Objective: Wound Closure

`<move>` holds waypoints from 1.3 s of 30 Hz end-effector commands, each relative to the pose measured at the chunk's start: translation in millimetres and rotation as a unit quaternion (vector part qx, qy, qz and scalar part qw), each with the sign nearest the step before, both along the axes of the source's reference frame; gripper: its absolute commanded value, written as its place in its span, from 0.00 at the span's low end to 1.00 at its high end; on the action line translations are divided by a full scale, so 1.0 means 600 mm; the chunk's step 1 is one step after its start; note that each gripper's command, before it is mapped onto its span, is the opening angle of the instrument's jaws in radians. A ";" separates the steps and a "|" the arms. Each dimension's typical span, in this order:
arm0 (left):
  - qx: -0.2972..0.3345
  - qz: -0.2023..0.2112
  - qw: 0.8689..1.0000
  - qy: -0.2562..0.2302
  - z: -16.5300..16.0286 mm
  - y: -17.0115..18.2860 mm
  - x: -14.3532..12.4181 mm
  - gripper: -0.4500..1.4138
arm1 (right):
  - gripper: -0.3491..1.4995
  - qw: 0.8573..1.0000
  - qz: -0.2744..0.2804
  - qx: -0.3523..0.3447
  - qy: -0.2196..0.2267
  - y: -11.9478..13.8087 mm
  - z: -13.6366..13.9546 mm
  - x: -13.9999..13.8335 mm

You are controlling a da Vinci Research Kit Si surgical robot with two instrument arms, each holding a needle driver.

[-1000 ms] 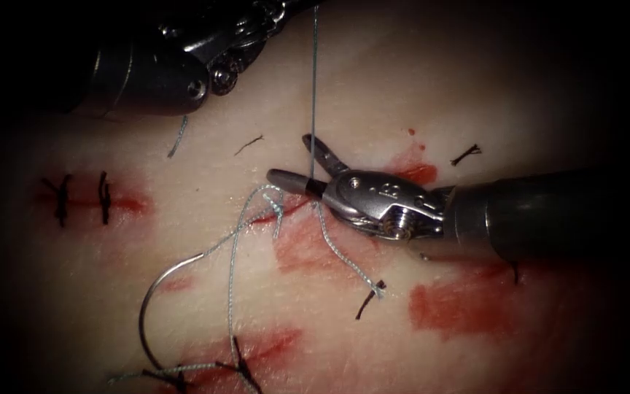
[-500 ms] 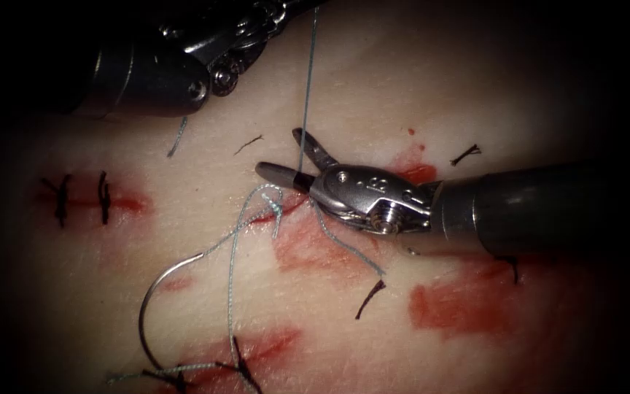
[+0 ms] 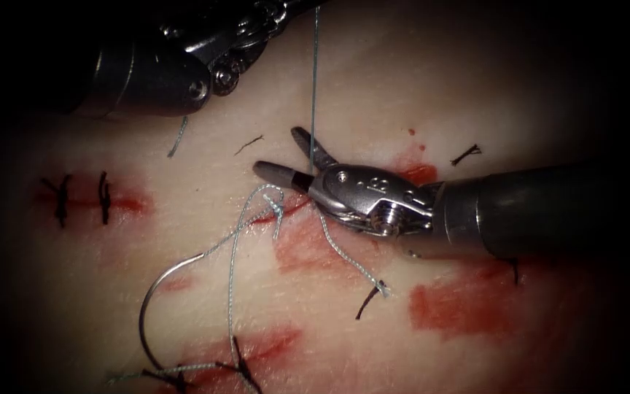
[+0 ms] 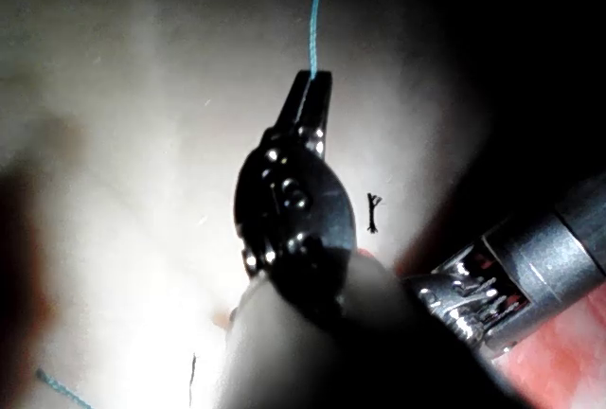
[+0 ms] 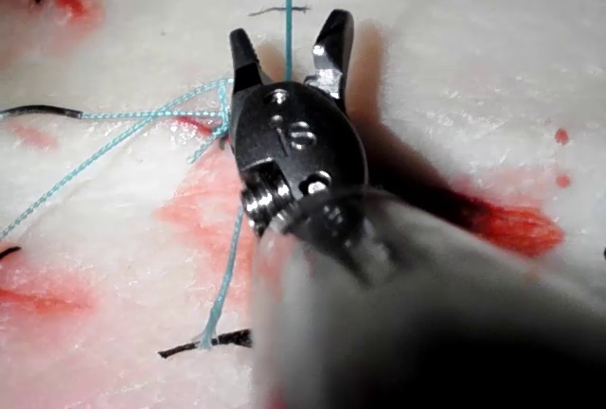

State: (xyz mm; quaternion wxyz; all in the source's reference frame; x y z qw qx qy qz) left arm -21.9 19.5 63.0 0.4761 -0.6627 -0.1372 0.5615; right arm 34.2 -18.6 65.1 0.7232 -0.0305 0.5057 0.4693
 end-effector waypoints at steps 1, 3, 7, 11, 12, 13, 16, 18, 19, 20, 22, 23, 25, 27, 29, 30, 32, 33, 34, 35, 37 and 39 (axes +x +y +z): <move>-0.001 0.000 1.000 -0.001 0.0009 0.0001 -0.0008 0.00 | 0.87 1.000 0.000 -0.001 0.001 -0.0004 0.0005 0.0014; -0.001 0.000 1.000 -0.001 0.0009 0.0000 -0.0008 0.00 | 0.87 1.000 0.001 -0.001 0.000 -0.0003 0.0008 0.0015; -0.001 0.000 1.000 -0.001 0.0008 0.0000 -0.0010 0.00 | 0.87 1.000 0.002 -0.001 -0.001 0.0000 0.0011 0.0018; -0.001 0.000 1.000 -0.001 0.0008 -0.0001 -0.0010 0.00 | 0.86 1.000 0.002 -0.001 -0.001 0.0001 0.0009 0.0018; -0.001 0.000 1.000 -0.001 0.0008 -0.0001 -0.0010 0.00 | 0.86 1.000 0.002 -0.001 -0.001 0.0001 0.0009 0.0018; -0.001 0.000 1.000 -0.001 0.0008 -0.0001 -0.0010 0.00 | 0.86 1.000 0.002 -0.001 -0.001 0.0002 0.0009 0.0018; -0.001 0.001 1.000 -0.002 0.0008 -0.0001 -0.0011 0.00 | 0.86 1.000 0.003 -0.001 -0.001 0.0002 0.0008 0.0020; -0.001 0.001 1.000 -0.002 0.0008 -0.0002 -0.0011 0.00 | 0.86 1.000 0.003 -0.001 -0.001 0.0002 0.0009 0.0022; -0.001 0.001 1.000 -0.002 0.0008 -0.0002 -0.0012 0.00 | 0.86 1.000 0.004 -0.001 -0.001 0.0002 0.0009 0.0023; 0.002 0.001 1.000 -0.003 0.0007 -0.0002 -0.0012 0.00 | 0.85 1.000 0.004 -0.001 -0.001 0.0002 0.0009 0.0024; 0.004 0.000 1.000 -0.005 0.0007 -0.0003 -0.0012 0.00 | 0.82 1.000 0.004 -0.001 -0.001 0.0003 0.0010 0.0025; 0.004 0.000 1.000 -0.005 0.0007 -0.0003 -0.0012 0.00 | 0.59 1.000 0.003 -0.001 -0.001 0.0002 0.0010 0.0024; 0.007 0.000 1.000 -0.006 0.0007 -0.0003 -0.0013 0.00 | 0.05 1.000 0.000 0.014 0.016 0.0002 0.0009 0.0021; 0.007 0.000 1.000 -0.006 0.0006 -0.0003 -0.0013 0.00 | 0.00 0.998 -0.001 0.040 0.044 0.0003 0.0010 0.0019; 0.007 0.001 1.000 -0.006 0.0006 -0.0003 -0.0013 0.00 | 0.00 0.998 0.003 0.045 0.049 0.0002 0.0012 0.0018; 0.007 0.001 1.000 -0.007 0.0006 -0.0003 -0.0013 0.00 | 0.00 0.998 0.002 0.047 0.051 0.0002 0.0012 0.0018; 0.007 0.001 1.000 -0.007 0.0006 -0.0003 -0.0013 0.00 | 0.00 0.997 -0.004 0.052 0.056 0.0001 0.0012 0.0015; 0.007 0.001 1.000 -0.007 0.0006 -0.0003 -0.0013 0.00 | 0.00 0.997 -0.004 0.052 0.056 0.0001 0.0011 0.0014; 0.007 0.001 1.000 -0.007 0.0006 -0.0003 -0.0013 0.00 | 0.00 0.997 -0.004 0.052 0.057 0.0001 0.0011 0.0014; 0.007 0.001 1.000 -0.007 0.0006 -0.0003 -0.0013 0.00 | 0.00 0.997 -0.001 0.056 0.060 0.0002 0.0011 0.0012; 0.007 0.001 1.000 -0.007 0.0006 -0.0003 -0.0012 0.00 | 0.00 0.997 -0.001 0.057 0.060 0.0002 0.0010 0.0009; 0.008 0.004 1.000 -0.009 0.0004 -0.0001 -0.0007 0.00 | 0.00 0.997 -0.001 0.057 0.060 0.0005 0.0010 0.0003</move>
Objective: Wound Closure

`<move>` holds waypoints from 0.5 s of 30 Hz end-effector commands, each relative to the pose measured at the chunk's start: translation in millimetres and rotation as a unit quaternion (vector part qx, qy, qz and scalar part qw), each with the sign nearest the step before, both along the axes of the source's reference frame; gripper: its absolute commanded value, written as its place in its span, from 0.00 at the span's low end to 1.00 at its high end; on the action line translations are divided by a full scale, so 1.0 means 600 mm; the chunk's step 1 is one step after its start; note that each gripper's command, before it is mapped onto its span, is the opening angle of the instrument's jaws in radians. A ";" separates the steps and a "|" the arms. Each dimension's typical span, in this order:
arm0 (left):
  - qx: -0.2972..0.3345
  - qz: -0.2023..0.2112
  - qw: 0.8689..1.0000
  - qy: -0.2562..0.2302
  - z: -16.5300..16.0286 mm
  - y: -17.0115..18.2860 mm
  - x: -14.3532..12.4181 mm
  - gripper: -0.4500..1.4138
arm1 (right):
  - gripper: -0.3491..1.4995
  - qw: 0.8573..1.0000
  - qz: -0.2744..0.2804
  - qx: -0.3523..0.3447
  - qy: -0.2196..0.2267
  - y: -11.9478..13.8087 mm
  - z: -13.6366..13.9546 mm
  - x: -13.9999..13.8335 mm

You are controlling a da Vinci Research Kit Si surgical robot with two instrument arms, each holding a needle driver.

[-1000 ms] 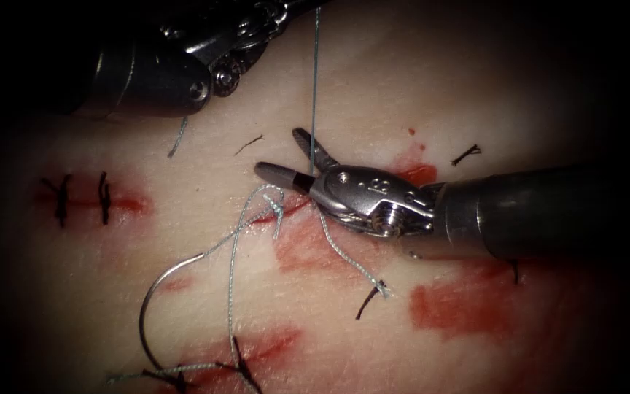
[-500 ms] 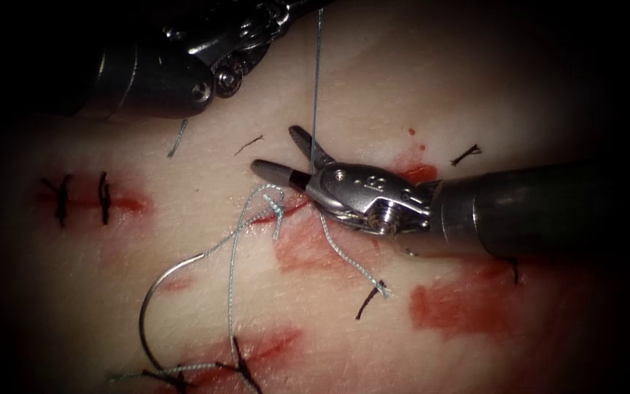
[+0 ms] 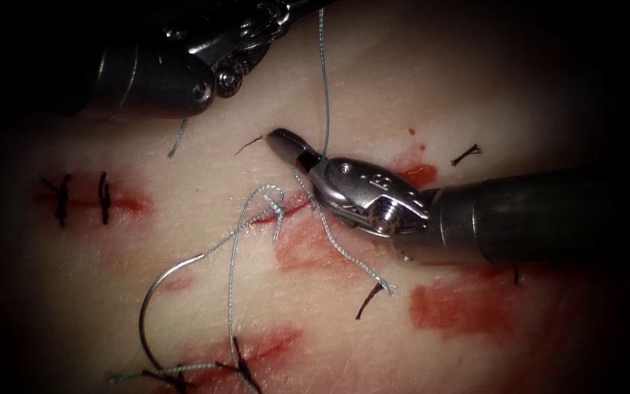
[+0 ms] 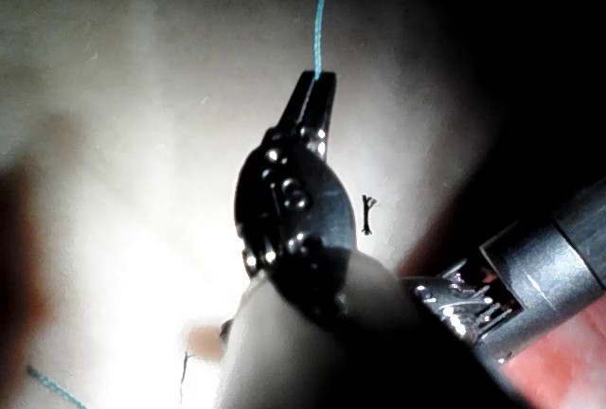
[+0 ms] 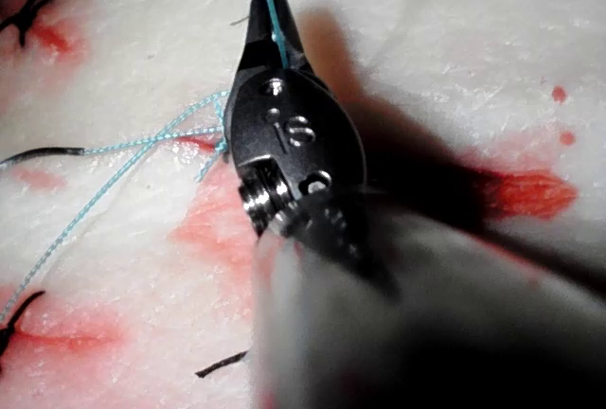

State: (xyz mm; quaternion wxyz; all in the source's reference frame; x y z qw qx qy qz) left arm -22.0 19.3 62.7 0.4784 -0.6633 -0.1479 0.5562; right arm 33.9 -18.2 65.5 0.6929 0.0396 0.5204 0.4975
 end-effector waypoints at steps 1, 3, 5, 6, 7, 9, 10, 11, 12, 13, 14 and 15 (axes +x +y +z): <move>0.001 0.001 1.000 -0.001 0.0008 0.0004 -0.0002 0.00 | 0.00 1.000 0.000 0.001 0.001 0.0001 0.0004 0.0006; 0.008 -0.003 1.000 -0.001 0.0004 0.0011 0.0013 0.00 | 0.00 1.000 0.000 0.002 0.002 0.0006 0.0004 -0.0007; 0.015 -0.005 1.000 0.024 0.0009 0.0013 0.0043 0.00 | 0.25 1.000 -0.009 -0.009 -0.003 0.0008 0.0007 -0.0033; 0.020 0.003 0.999 0.037 0.0014 0.0009 0.0052 0.00 | 0.48 1.000 -0.013 -0.014 -0.005 0.0008 0.0008 -0.0041; 0.035 0.019 0.998 0.054 0.0025 -0.0002 0.0062 0.00 | 0.73 1.000 -0.015 -0.014 -0.004 0.0007 0.0008 -0.0050; 0.064 0.037 0.995 0.070 0.0046 -0.0025 0.0077 0.00 | 0.79 1.000 -0.022 -0.022 -0.004 0.0004 0.0006 -0.0071; 0.076 0.049 0.992 0.088 0.0061 -0.0042 0.0086 0.00 | 0.79 0.999 -0.026 -0.028 -0.007 0.0004 0.0004 -0.0080; 0.083 0.059 0.989 0.105 0.0073 -0.0052 0.0094 0.00 | 0.81 0.999 -0.029 -0.032 -0.009 0.0004 0.0002 -0.0088; 0.094 0.069 0.986 0.119 0.0083 -0.0058 0.0101 0.00 | 0.83 0.999 -0.030 -0.033 -0.010 0.0005 -0.0001 -0.0097; 0.098 0.075 0.983 0.137 0.0093 -0.0062 0.0107 0.00 | 0.85 0.999 -0.030 -0.032 -0.010 0.0006 -0.0005 -0.0104; 0.102 0.081 0.980 0.152 0.0104 -0.0063 0.0116 0.00 | 0.85 0.999 -0.031 -0.031 -0.008 0.0007 -0.0010 -0.0115; 0.102 0.083 0.979 0.158 0.0111 -0.0062 0.0122 0.00 | 0.85 0.999 -0.034 -0.032 -0.008 0.0007 -0.0015 -0.0124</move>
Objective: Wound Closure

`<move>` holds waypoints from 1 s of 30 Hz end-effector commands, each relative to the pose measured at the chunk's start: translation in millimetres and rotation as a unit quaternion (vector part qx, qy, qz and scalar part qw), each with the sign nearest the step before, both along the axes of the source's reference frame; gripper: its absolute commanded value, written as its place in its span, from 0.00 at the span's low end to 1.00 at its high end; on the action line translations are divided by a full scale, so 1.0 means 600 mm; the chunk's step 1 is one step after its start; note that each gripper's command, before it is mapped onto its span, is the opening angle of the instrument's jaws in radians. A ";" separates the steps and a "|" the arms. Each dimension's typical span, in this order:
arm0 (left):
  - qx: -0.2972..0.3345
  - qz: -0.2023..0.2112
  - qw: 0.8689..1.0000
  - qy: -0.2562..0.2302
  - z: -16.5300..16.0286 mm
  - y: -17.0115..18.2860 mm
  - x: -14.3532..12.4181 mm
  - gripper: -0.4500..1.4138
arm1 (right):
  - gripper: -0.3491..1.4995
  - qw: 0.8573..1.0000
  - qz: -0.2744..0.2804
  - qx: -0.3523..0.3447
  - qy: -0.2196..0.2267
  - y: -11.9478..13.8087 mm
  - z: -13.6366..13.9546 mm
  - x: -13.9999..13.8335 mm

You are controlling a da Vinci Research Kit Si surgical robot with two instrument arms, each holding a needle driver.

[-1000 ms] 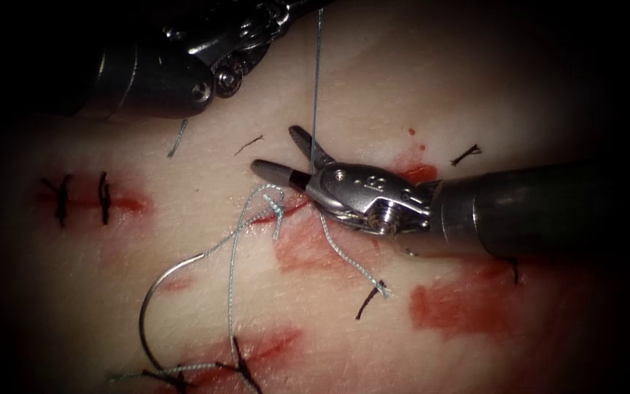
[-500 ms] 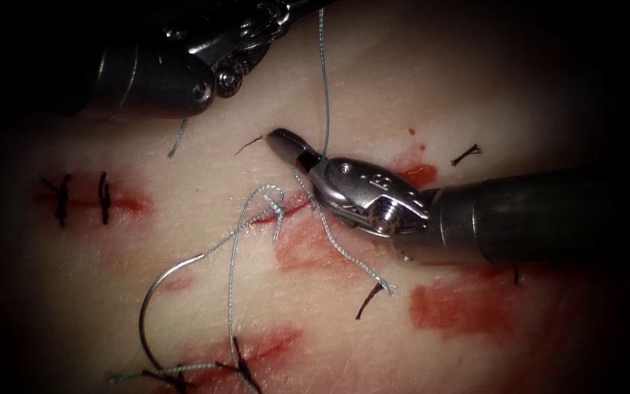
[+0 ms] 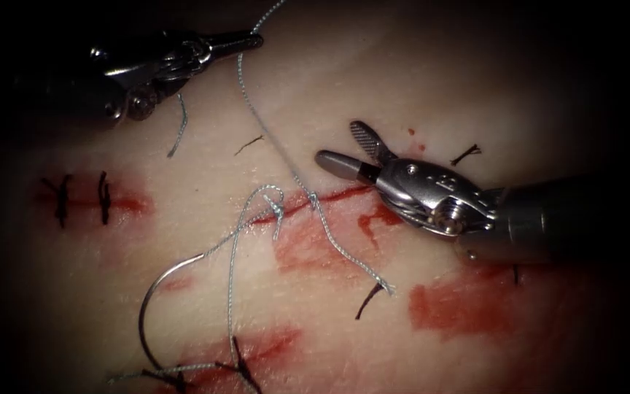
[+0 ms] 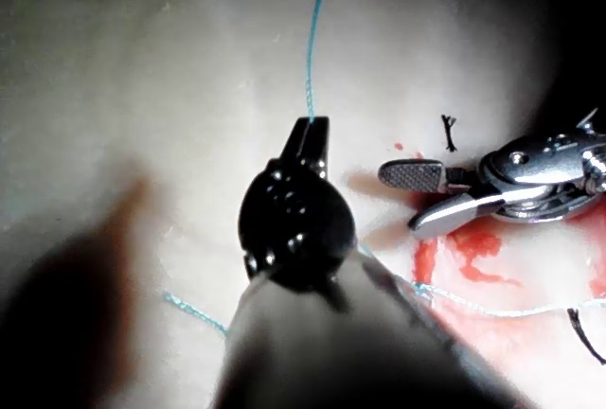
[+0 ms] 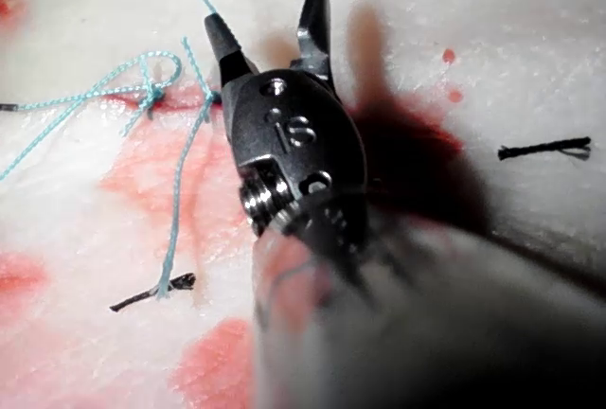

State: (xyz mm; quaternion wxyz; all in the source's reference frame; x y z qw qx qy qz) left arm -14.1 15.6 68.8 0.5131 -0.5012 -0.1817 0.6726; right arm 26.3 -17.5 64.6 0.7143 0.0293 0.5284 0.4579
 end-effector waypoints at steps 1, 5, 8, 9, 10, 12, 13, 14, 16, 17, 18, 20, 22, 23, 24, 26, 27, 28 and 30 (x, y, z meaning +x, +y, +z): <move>-0.002 -0.001 1.000 0.003 0.0015 0.0001 -0.0003 0.00 | 0.85 1.000 -0.003 0.002 0.002 -0.0004 -0.0005 -0.0005; -0.015 -0.001 0.999 0.028 0.0027 0.0013 0.0027 0.19 | 0.85 1.000 -0.005 0.004 0.003 0.0000 -0.0022 -0.0019; -0.018 -0.003 0.998 0.059 0.0020 0.0030 0.0058 0.42 | 0.90 1.000 -0.006 0.005 0.003 -0.0002 -0.0028 -0.0018; -0.016 0.001 0.998 0.068 0.0018 0.0033 0.0064 0.50 | 0.91 1.000 -0.005 0.005 0.003 -0.0003 -0.0029 -0.0017; -0.022 0.009 0.997 0.078 0.0014 0.0035 0.0072 0.43 | 0.92 1.000 -0.006 0.005 0.003 -0.0004 -0.0030 -0.0017; -0.026 0.014 0.994 0.106 0.0009 0.0037 0.0093 0.19 | 0.93 1.000 -0.006 0.005 0.003 -0.0005 -0.0031 -0.0017; -0.022 0.016 0.992 0.122 0.0007 0.0038 0.0102 0.15 | 0.93 1.000 -0.006 0.005 0.003 -0.0005 -0.0031 -0.0017; -0.014 0.016 0.990 0.136 0.0004 0.0042 0.0115 0.14 | 0.94 1.000 -0.006 0.005 0.003 -0.0006 -0.0031 -0.0017; -0.009 0.006 0.987 0.160 0.0003 0.0051 0.0138 0.08 | 0.95 1.000 -0.006 0.005 0.003 -0.0006 -0.0031 -0.0017; -0.008 -0.001 0.986 0.169 0.0003 0.0058 0.0154 0.11 | 0.96 1.000 -0.006 0.005 0.003 -0.0006 -0.0031 -0.0017; -0.009 -0.003 0.985 0.175 0.0006 0.0063 0.0166 0.26 | 0.97 1.000 -0.006 0.005 0.003 -0.0007 -0.0032 -0.0016; -0.028 0.003 0.981 0.190 0.0013 0.0073 0.0186 0.54 | 0.97 1.000 -0.006 0.005 0.004 -0.0008 -0.0033 -0.0016; -0.066 0.021 0.975 0.213 0.0012 0.0084 0.0192 0.49 | 0.98 1.000 -0.006 0.005 0.004 -0.0011 -0.0038 -0.0016; -0.066 0.021 0.975 0.213 0.0012 0.0084 0.0192 0.49 | 0.98 1.000 -0.006 0.005 0.004 -0.0011 -0.0038 -0.0016; -0.078 0.032 0.977 0.197 -0.0002 0.0083 0.0188 0.34 | 0.98 1.000 -0.007 0.006 0.004 -0.0013 -0.0042 -0.0018; -0.073 0.039 0.982 0.172 -0.0017 0.0082 0.0180 0.15 | 0.98 1.000 -0.007 0.006 0.004 -0.0014 -0.0044 -0.0019; -0.069 0.045 0.985 0.155 -0.0031 0.0081 0.0171 0.05 | 0.98 1.000 -0.007 0.006 0.005 -0.0015 -0.0046 -0.0020; -0.068 0.051 0.987 0.140 -0.0046 0.0080 0.0159 0.01 | 0.98 1.000 -0.007 0.007 0.005 -0.0015 -0.0047 -0.0021; -0.075 0.079 0.988 0.109 -0.0081 0.0074 0.0125 0.00 | 0.98 1.000 -0.008 0.007 0.005 -0.0015 -0.0048 -0.0023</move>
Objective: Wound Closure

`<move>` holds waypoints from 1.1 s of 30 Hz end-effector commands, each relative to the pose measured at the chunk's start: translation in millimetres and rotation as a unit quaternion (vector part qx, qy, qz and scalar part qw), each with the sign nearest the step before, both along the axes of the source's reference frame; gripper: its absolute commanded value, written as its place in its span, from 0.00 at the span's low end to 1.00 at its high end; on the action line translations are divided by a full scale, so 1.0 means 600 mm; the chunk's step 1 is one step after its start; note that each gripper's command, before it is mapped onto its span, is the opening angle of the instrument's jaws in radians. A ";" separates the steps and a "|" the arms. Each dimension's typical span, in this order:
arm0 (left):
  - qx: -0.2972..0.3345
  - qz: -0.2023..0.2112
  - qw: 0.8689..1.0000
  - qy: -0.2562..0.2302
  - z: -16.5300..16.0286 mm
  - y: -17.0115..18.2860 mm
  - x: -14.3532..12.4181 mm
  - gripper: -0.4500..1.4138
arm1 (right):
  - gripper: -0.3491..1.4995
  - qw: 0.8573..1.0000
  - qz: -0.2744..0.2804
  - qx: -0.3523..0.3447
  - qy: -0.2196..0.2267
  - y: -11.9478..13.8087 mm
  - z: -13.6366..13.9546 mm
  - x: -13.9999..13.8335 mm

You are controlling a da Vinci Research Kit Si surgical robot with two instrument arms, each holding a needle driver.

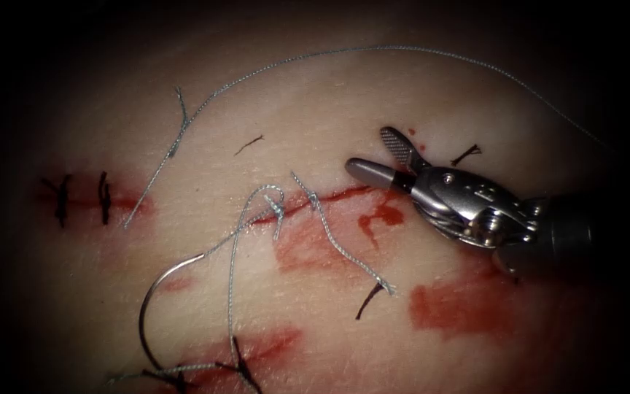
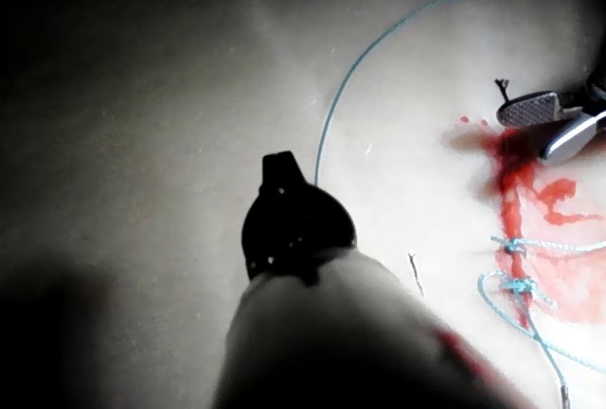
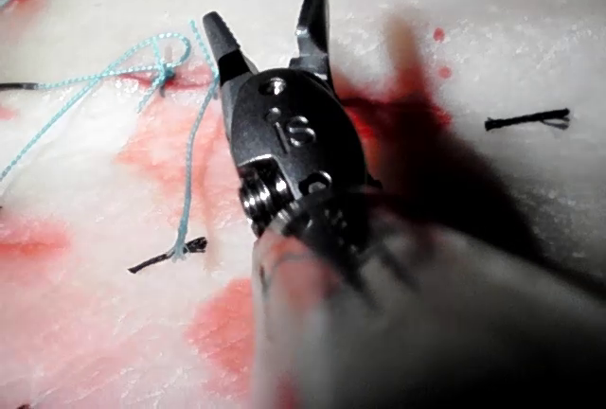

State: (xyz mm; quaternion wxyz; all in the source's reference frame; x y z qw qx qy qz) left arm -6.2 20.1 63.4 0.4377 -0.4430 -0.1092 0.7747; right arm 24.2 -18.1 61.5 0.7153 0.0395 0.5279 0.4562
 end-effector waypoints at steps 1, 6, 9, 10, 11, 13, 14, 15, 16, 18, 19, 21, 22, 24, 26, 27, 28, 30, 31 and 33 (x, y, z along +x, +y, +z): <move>0.003 0.022 1.000 -0.019 -0.0006 -0.0004 -0.0024 0.00 | 0.98 1.000 -0.001 0.001 0.001 -0.0004 0.0003 0.0010; -0.028 0.166 0.980 -0.108 -0.0057 -0.0048 -0.0115 0.00 | 0.97 1.000 0.000 0.003 0.002 0.0005 0.0001 -0.0002; -0.058 0.237 0.962 -0.121 -0.0061 -0.0082 -0.0160 0.09 | 0.96 1.000 0.003 0.006 0.001 0.0015 -0.0003 -0.0013; -0.084 0.267 0.953 -0.113 -0.0059 -0.0098 -0.0179 0.20 | 0.96 1.000 0.004 0.005 -0.001 0.0021 -0.0005 -0.0019; -0.106 0.286 0.947 -0.098 -0.0056 -0.0110 -0.0193 0.38 | 0.96 1.000 0.006 0.006 -0.001 0.0025 -0.0006 -0.0023; -0.118 0.309 0.942 -0.048 -0.0047 -0.0129 -0.0222 0.45 | 0.95 1.000 0.009 0.003 -0.007 0.0035 -0.0008 -0.0033; -0.127 0.328 0.936 -0.026 -0.0042 -0.0136 -0.0234 0.56 | 0.95 1.000 0.012 0.003 -0.008 0.0039 -0.0008 -0.0039; -0.136 0.354 0.925 -0.010 -0.0037 -0.0143 -0.0245 0.56 | 0.95 1.000 0.015 0.004 -0.009 0.0045 -0.0008 -0.0045; -0.132 0.380 0.916 0.004 -0.0030 -0.0155 -0.0257 0.52 | 0.95 1.000 0.016 0.003 -0.011 0.0050 -0.0008 -0.0051; -0.140 0.424 0.895 0.010 -0.0020 -0.0177 -0.0271 0.41 | 0.95 1.000 0.023 0.004 -0.015 0.0062 -0.0005 -0.0063; -0.146 0.435 0.888 0.005 -0.0015 -0.0192 -0.0280 0.39 | 0.95 0.999 0.026 0.002 -0.018 0.0066 -0.0003 -0.0068; -0.163 0.449 0.879 0.000 -0.0010 -0.0211 -0.0297 0.39 | 0.96 0.999 0.033 -0.001 -0.024 0.0071 0.0002 -0.0075; -0.170 0.455 0.874 -0.005 -0.0007 -0.0222 -0.0309 0.39 | 0.96 0.999 0.036 -0.001 -0.025 0.0071 0.0004 -0.0078; -0.181 0.471 0.863 -0.016 -0.0003 -0.0241 -0.0328 0.39 | 0.96 0.999 0.043 -0.002 -0.029 0.0070 0.0005 -0.0080; -0.188 0.486 0.853 -0.020 0.0003 -0.0269 -0.0347 0.39 | 0.96 0.998 0.050 -0.002 -0.033 0.0069 0.0004 -0.0079; -0.194 0.492 0.849 -0.021 0.0006 -0.0280 -0.0356 0.39 | 0.96 0.998 0.053 -0.004 -0.036 0.0068 0.0004 -0.0078; -0.198 0.498 0.844 -0.020 0.0010 -0.0292 -0.0364 0.39 | 0.96 0.998 0.051 -0.006 -0.037 0.0067 0.0003 -0.0077; -0.204 0.508 0.837 -0.021 0.0018 -0.0313 -0.0382 0.39 | 0.95 0.999 0.034 -0.010 -0.033 0.0066 0.0002 -0.0077; -0.205 0.512 0.834 -0.022 0.0022 -0.0320 -0.0390 0.39 | 0.94 0.999 0.028 -0.008 -0.028 0.0065 0.0002 -0.0076; -0.209 0.522 0.827 -0.023 0.0030 -0.0333 -0.0405 0.39 | 0.93 0.999 0.024 -0.008 -0.026 0.0064 0.0002 -0.0074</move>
